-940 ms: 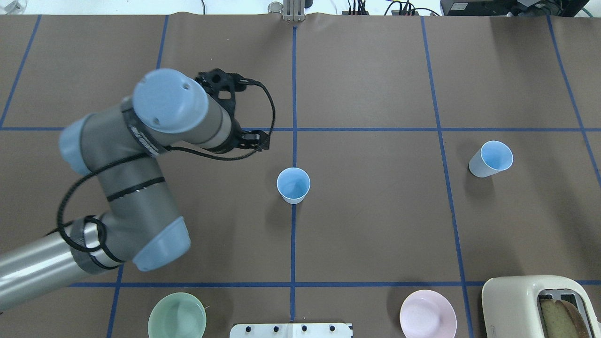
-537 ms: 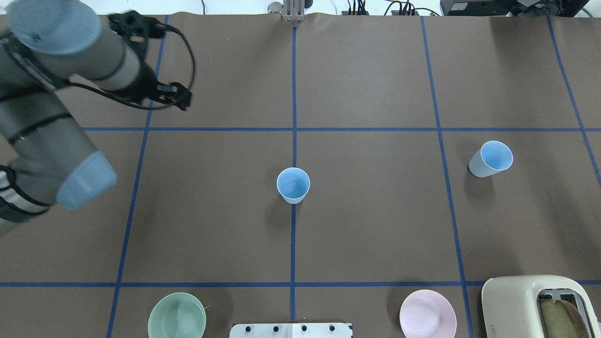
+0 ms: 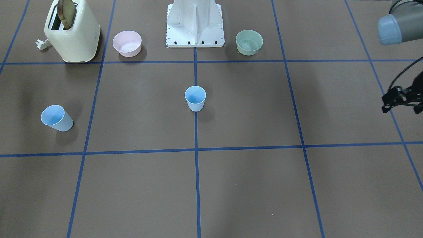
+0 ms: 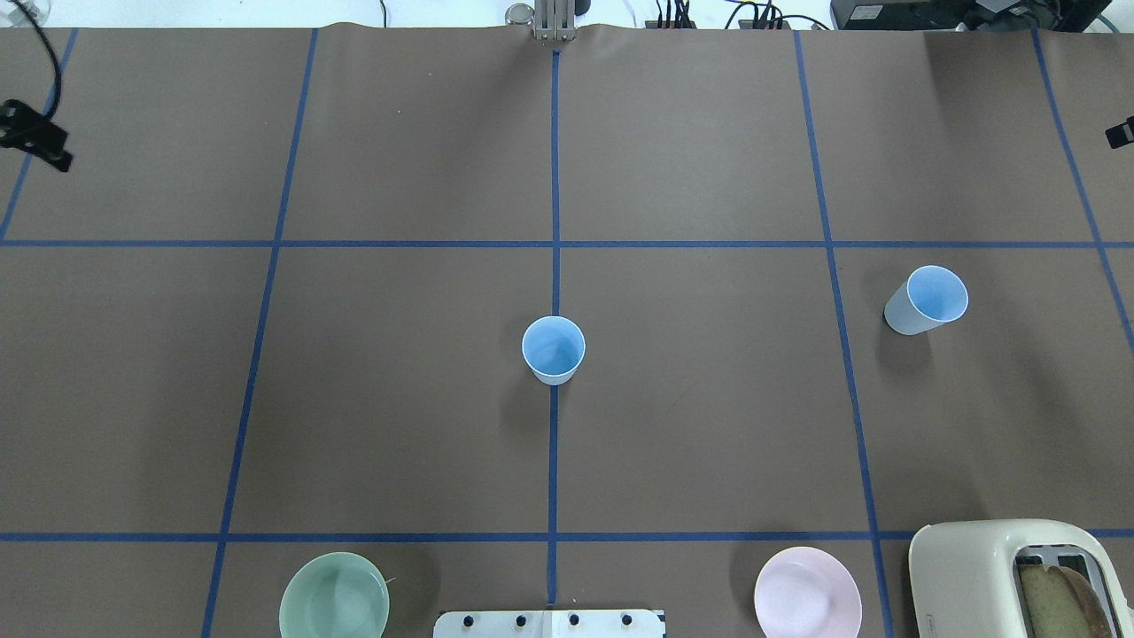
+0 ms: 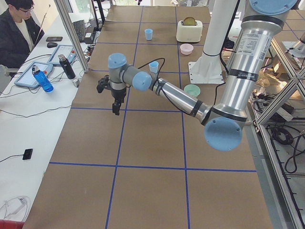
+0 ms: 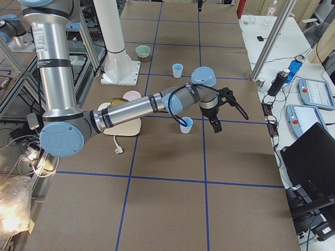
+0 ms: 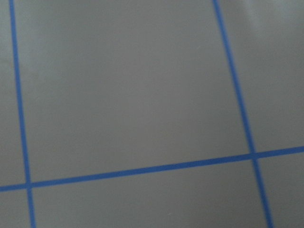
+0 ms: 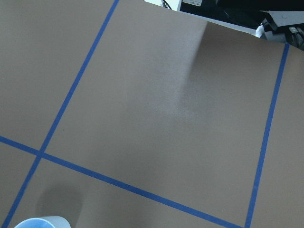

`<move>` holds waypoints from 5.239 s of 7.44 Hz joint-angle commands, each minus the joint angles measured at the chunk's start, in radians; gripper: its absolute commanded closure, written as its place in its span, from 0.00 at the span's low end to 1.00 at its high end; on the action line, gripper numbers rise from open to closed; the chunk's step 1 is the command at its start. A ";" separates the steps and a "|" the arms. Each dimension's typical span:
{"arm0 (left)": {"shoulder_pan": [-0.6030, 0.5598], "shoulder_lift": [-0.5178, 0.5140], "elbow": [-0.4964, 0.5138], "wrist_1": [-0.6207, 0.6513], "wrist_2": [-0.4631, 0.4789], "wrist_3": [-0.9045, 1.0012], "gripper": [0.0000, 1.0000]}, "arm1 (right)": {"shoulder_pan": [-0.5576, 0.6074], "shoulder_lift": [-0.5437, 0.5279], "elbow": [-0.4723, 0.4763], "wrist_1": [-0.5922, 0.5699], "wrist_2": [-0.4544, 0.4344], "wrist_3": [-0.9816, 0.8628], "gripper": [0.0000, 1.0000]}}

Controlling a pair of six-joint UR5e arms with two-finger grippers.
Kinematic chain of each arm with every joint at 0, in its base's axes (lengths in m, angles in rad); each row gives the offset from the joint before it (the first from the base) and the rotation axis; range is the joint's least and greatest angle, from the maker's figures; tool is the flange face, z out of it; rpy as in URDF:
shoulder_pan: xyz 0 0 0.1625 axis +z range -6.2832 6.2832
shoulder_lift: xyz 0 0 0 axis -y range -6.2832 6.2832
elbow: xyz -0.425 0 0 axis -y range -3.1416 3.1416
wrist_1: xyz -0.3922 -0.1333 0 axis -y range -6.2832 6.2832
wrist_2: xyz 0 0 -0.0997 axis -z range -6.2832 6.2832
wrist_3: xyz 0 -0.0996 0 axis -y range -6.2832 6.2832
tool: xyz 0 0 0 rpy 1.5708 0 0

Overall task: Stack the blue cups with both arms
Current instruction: 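Set the cup down, open the left gripper and withdraw the left arm, then reach the right gripper to the other light-blue cup and grasp it, then carry the held cup with the right gripper above the centered cup, then lower the held cup into the centered cup and open the right gripper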

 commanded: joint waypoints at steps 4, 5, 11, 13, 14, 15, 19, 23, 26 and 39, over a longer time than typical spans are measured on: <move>-0.252 0.127 0.257 -0.152 -0.017 0.435 0.01 | -0.236 0.024 -0.023 -0.011 -0.030 0.137 0.00; -0.250 0.129 0.262 -0.152 -0.015 0.433 0.01 | -0.267 0.024 -0.044 -0.005 -0.032 0.137 0.00; -0.250 0.135 0.260 -0.155 -0.015 0.433 0.01 | -0.347 0.012 -0.134 0.002 -0.050 0.125 0.17; -0.250 0.135 0.262 -0.155 -0.015 0.429 0.01 | -0.372 0.009 -0.134 0.002 -0.050 0.125 0.56; -0.250 0.135 0.260 -0.155 -0.015 0.427 0.01 | -0.378 0.010 -0.132 0.003 -0.052 0.100 0.99; -0.250 0.135 0.259 -0.155 -0.015 0.427 0.01 | -0.378 0.010 -0.123 0.002 -0.052 0.088 1.00; -0.250 0.143 0.256 -0.155 -0.015 0.426 0.01 | -0.343 0.012 -0.042 -0.009 -0.031 0.105 1.00; -0.250 0.144 0.236 -0.155 -0.018 0.386 0.01 | -0.374 0.289 -0.020 -0.012 0.025 0.619 1.00; -0.249 0.164 0.205 -0.153 -0.060 0.347 0.01 | -0.585 0.503 -0.009 -0.129 -0.161 1.021 1.00; -0.246 0.164 0.224 -0.153 -0.060 0.347 0.01 | -0.884 0.685 -0.049 -0.486 -0.429 1.182 1.00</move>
